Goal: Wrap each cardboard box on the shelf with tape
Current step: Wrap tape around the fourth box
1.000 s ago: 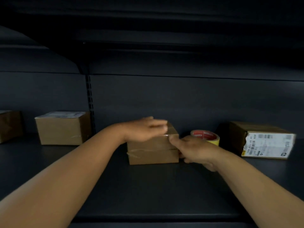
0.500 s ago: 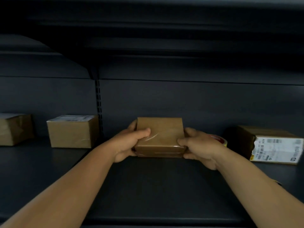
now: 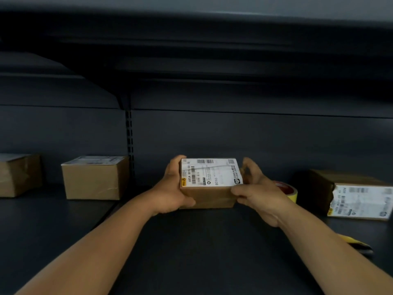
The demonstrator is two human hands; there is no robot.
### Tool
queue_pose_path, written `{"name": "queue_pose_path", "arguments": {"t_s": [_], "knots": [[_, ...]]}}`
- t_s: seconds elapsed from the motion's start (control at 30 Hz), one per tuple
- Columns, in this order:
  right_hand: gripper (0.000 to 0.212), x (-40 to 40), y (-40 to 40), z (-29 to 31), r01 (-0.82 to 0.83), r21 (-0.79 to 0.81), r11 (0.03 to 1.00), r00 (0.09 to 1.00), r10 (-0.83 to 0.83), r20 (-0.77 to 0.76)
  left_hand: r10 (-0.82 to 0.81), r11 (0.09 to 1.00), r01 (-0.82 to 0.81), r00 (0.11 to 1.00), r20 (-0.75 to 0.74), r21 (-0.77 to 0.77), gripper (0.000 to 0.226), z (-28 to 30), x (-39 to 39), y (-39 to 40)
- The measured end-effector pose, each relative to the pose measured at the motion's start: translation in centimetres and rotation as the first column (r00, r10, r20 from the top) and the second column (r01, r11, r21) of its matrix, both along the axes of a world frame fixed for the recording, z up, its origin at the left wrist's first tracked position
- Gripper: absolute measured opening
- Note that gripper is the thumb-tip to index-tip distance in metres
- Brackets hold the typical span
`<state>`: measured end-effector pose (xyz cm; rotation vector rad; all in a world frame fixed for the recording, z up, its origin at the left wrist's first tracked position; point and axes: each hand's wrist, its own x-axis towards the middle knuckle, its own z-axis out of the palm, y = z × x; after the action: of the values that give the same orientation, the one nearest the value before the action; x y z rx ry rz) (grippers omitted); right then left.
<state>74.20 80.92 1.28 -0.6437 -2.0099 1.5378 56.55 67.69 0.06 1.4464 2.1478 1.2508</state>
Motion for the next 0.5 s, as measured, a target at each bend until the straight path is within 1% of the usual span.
{"name": "queue_pose_path", "arguments": {"t_s": [0.07, 0.1, 0.2, 0.23, 0.3, 0.4, 0.5], "knots": [[0.095, 0.0, -0.1, 0.1, -0.012, 0.006, 1.000, 0.999, 0.013, -0.046, -0.003, 1.000, 0.003, 1.000, 0.002, -0.004, 0.114, 0.1, -0.2, 0.2], [0.090, 0.0, -0.2, 0.0, -0.006, 0.045, 0.999, 0.999, 0.008, -0.037, -0.007, 1.000, 0.007, 1.000, 0.003, -0.006, 0.118, 0.1, -0.3, 0.2], [0.075, -0.3, -0.5, -0.2, 0.005, 0.219, 0.976, 0.996, -0.025, 0.090, -0.010, 1.000, 0.010, 1.000, -0.025, -0.017, 0.117, 0.1, -0.4, 0.6], [0.073, -0.4, -0.6, -0.3, 0.005, 0.236, 0.972, 0.993, -0.033, 0.112, -0.011, 1.000, 0.011, 1.000, -0.026, -0.022, 0.115, 0.0, -0.5, 0.6], [0.064, -0.7, -0.3, -0.5, 0.000, 0.200, 0.980, 0.994, -0.022, 0.107, -0.009, 0.999, 0.009, 1.000, -0.001, -0.035, 0.114, 0.0, -0.9, 0.7], [0.043, -1.0, -0.4, -0.6, -0.005, 0.151, 0.988, 0.991, -0.016, 0.135, 0.003, 0.998, 0.002, 0.998, 0.064, -0.067, 0.119, 0.3, -1.5, 0.8], [0.037, -1.8, -0.4, -0.4, 0.042, 0.152, 0.988, 0.981, -0.069, 0.179, 0.027, 0.992, -0.016, 0.995, 0.091, -0.124, 0.119, 0.6, -2.0, 1.2]]}}
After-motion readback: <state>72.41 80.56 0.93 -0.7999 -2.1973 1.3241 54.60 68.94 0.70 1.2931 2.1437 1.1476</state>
